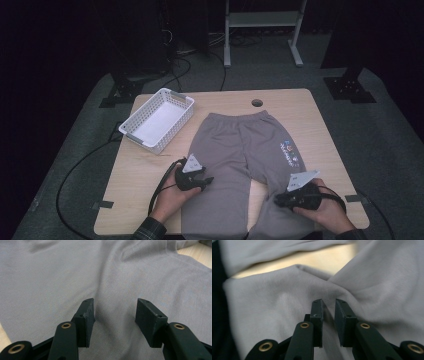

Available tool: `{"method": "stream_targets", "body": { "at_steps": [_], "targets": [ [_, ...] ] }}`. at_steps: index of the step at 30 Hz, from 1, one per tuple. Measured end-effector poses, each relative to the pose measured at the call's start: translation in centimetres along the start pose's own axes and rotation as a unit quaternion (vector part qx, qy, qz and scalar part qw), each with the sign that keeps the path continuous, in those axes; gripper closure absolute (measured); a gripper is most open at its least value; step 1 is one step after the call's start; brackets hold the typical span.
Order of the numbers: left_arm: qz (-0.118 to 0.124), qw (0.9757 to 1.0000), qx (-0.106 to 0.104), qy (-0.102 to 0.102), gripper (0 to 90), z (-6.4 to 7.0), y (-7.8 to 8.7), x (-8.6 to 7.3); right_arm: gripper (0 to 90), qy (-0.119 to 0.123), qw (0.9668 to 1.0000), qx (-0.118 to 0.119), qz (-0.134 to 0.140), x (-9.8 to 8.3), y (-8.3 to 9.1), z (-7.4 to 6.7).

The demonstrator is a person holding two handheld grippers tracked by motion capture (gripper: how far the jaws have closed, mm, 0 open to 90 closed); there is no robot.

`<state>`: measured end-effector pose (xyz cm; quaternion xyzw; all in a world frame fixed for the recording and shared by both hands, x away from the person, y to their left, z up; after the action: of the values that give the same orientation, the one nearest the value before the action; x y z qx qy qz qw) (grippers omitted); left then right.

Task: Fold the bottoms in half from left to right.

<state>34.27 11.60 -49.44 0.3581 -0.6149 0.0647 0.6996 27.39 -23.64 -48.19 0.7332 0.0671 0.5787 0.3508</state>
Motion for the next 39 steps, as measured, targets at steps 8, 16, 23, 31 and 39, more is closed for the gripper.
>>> {"method": "stream_targets", "body": {
  "at_steps": [8, 16, 23, 31, 39],
  "targets": [
    [-0.003, 0.9998, -0.015, 0.009, 45.4, 0.3, 1.0, -0.3, 58.9, 0.013, 0.9980, -0.023, 0.058, 1.9, 1.1, -0.4],
    [0.012, 0.9977, -0.066, 0.010, 44.1, 3.9, 1.5, 0.4, 58.7, 0.020, 0.9953, -0.044, 0.084, 3.3, -0.8, 0.6],
    [-0.018, 0.9975, -0.062, -0.028, 47.2, 4.4, 1.9, -0.6, 61.9, 0.040, 0.9961, -0.027, 0.073, 5.4, -3.4, -0.2],
    [-0.005, 0.9982, -0.058, -0.014, 46.2, 2.2, 4.9, -2.1, 60.1, 0.021, 0.9972, -0.032, 0.064, 4.9, -4.4, 1.3],
    [-0.004, 0.9979, -0.064, 0.010, 34.8, 2.4, 5.2, -2.1, 52.8, 0.000, 0.9956, -0.063, 0.069, 3.4, -2.6, 3.2]
  ]
}}
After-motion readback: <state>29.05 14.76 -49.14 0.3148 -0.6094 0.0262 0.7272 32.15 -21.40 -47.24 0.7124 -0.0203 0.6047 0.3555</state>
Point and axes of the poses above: each handheld gripper's, and its own axes: y roughly backward along the jaws, x roughly out of its top, z roughly to its right, the point moved 2 cm from there along -y, roughly forward along the jaws, and after that the axes turned 15 degrees about z, right-handed, at the moved point
